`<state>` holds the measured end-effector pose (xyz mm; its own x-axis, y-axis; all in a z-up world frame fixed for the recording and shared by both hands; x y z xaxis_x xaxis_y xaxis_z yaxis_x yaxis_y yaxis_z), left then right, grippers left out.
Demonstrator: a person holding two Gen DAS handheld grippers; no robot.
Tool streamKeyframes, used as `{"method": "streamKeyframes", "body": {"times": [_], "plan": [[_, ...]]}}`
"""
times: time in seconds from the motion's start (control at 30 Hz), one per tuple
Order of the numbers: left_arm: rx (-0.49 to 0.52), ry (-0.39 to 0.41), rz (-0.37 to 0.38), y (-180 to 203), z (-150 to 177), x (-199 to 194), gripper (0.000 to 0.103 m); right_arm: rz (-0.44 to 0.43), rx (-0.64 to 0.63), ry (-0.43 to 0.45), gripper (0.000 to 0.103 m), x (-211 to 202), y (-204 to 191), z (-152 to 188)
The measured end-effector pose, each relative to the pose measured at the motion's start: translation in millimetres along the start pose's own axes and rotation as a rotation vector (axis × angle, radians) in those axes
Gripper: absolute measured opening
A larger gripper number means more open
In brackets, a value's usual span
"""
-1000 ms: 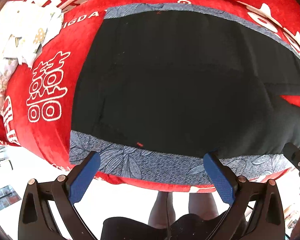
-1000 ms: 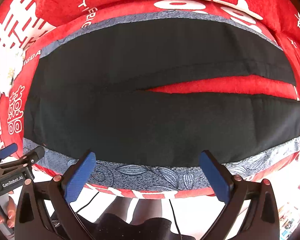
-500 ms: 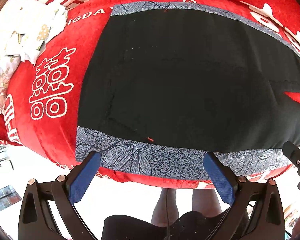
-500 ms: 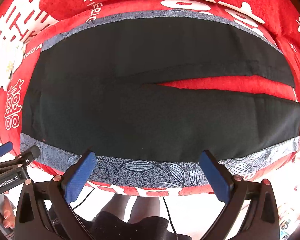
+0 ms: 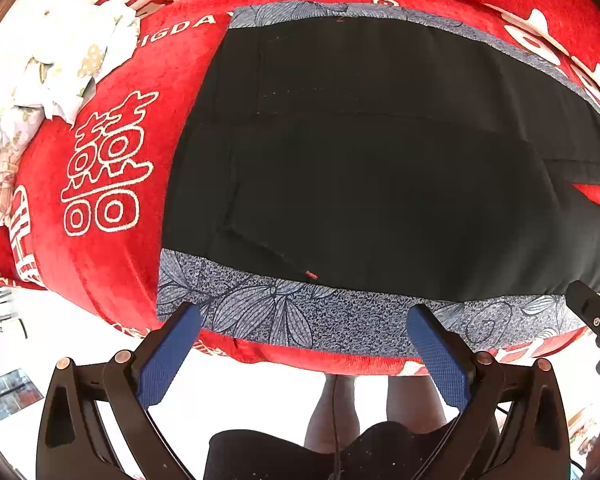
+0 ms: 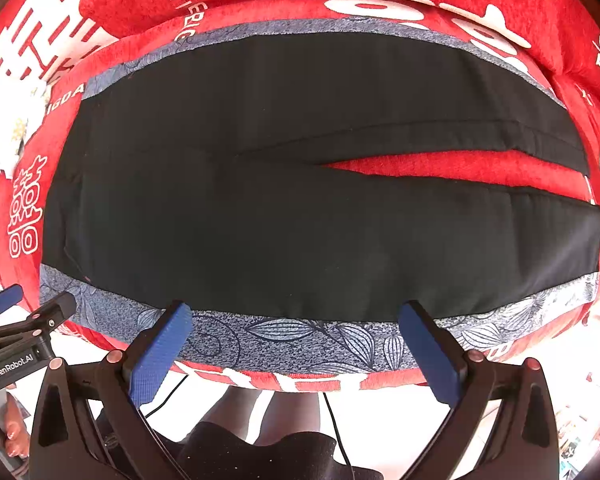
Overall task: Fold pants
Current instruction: 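Position both grippers open at the grey waistband of the black trousers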
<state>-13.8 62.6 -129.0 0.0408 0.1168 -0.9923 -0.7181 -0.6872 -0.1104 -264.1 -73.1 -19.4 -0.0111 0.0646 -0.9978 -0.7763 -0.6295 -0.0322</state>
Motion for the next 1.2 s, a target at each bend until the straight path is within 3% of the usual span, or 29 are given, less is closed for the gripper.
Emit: {"method": "streamKeyframes", "body": {"times": [1.2], "plan": [[-0.003, 0.001, -0.006, -2.2, 3.9, 1.4, 0.103, 0.007, -0.011, -0.001, 0.103, 4.4, -1.6, 4.4]]}}
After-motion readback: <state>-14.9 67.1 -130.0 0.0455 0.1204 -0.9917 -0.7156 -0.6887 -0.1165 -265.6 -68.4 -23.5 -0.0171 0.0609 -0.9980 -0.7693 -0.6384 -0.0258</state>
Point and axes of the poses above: each gripper's, at about its wrist camera, not at the fingertips, and x roughly the way its jaws point, y to its right, z to its underside, the point moved 10 cm from there along x, roughly the way its jaws point, and after that the axes turned 11 degrees about x, right-handed, at the moved point
